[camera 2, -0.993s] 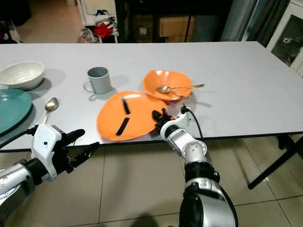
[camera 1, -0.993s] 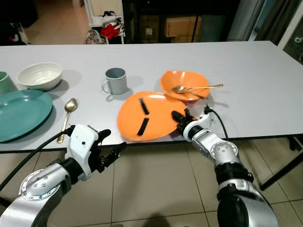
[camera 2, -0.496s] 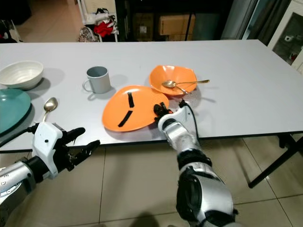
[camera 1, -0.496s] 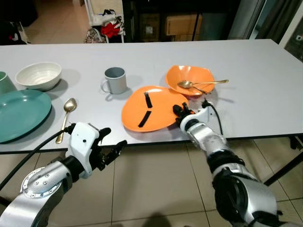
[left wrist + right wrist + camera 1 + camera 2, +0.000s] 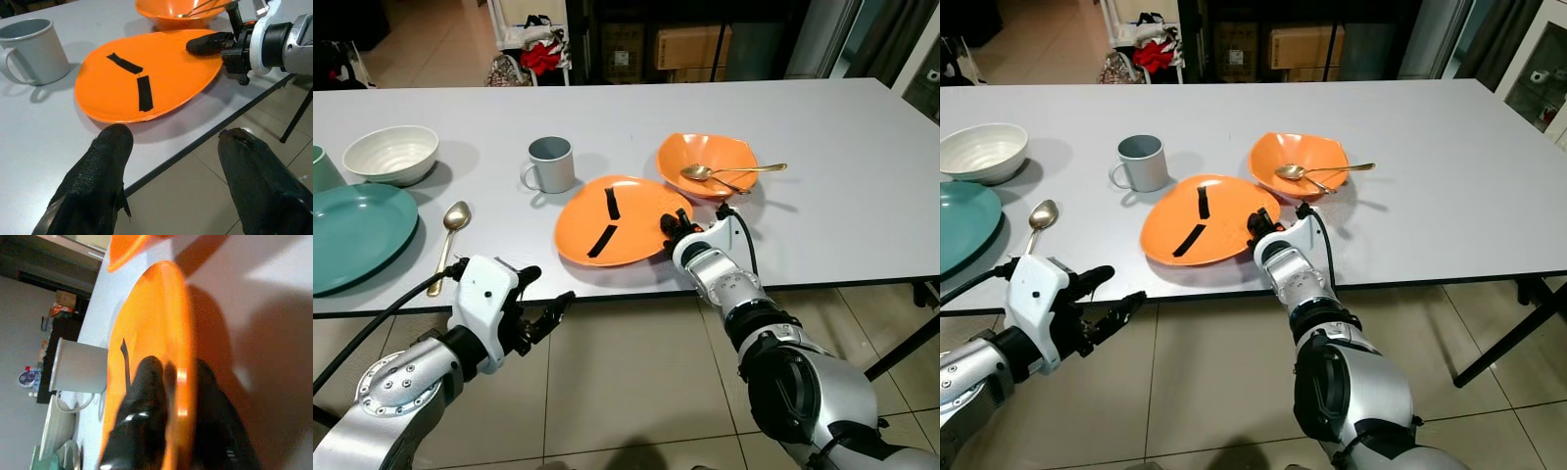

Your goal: Setting the table

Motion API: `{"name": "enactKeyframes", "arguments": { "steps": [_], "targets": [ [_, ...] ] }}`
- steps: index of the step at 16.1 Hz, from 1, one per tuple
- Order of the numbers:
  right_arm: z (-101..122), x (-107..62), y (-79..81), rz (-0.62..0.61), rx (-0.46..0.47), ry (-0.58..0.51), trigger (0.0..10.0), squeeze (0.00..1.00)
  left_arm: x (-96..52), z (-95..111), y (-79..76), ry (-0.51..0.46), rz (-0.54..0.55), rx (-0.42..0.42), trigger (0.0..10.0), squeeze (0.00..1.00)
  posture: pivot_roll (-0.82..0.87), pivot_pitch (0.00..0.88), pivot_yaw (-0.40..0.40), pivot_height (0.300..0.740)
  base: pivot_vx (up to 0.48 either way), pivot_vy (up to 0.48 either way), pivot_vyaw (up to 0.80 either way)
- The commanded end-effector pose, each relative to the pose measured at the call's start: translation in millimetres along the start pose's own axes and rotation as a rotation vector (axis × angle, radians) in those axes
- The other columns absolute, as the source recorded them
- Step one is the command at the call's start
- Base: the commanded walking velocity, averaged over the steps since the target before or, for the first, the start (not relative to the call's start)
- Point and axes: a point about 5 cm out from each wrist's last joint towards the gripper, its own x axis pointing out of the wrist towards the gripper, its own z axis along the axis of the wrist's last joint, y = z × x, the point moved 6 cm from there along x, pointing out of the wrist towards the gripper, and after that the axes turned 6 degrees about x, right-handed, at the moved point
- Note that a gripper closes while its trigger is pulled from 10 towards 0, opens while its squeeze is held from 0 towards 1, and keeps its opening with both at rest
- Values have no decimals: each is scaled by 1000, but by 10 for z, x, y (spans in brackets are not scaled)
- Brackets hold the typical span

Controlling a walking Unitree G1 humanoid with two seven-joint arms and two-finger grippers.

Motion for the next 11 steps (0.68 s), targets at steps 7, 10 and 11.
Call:
{"name": "enactKeyframes", "arguments": {
  "steps": [7,10,11],
  "targets": [
    [200,-106,-317,-29,-61,1,10000,1000,93,99,9,-39,47,-3,10000,0,54,54,18,740,0,0,0],
    [330,-288,-439,59,-135,55,10000,1000,168,144,116,-76,115,-23,10000,0,28,29,39,740,0,0,0],
    [330,-288,-439,59,-135,55,10000,1000,168,144,116,-76,115,-23,10000,0,28,29,39,740,0,0,0]
  ]
}}
